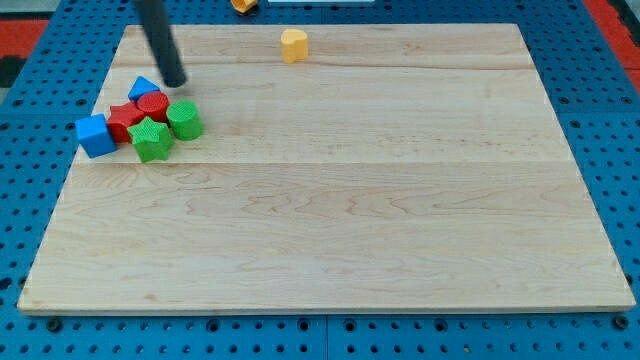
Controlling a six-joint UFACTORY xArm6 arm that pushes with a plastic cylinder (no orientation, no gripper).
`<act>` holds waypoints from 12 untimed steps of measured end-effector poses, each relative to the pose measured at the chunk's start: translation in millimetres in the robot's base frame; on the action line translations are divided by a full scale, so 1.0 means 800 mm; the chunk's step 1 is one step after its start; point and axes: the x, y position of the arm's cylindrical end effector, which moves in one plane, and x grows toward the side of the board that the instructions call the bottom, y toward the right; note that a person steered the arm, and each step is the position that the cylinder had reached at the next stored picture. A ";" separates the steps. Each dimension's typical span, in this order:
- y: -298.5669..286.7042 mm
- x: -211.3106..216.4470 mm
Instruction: Move the yellow heart into the group of blocks
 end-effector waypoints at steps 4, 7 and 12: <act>0.195 -0.115; 0.082 -0.015; 0.122 0.078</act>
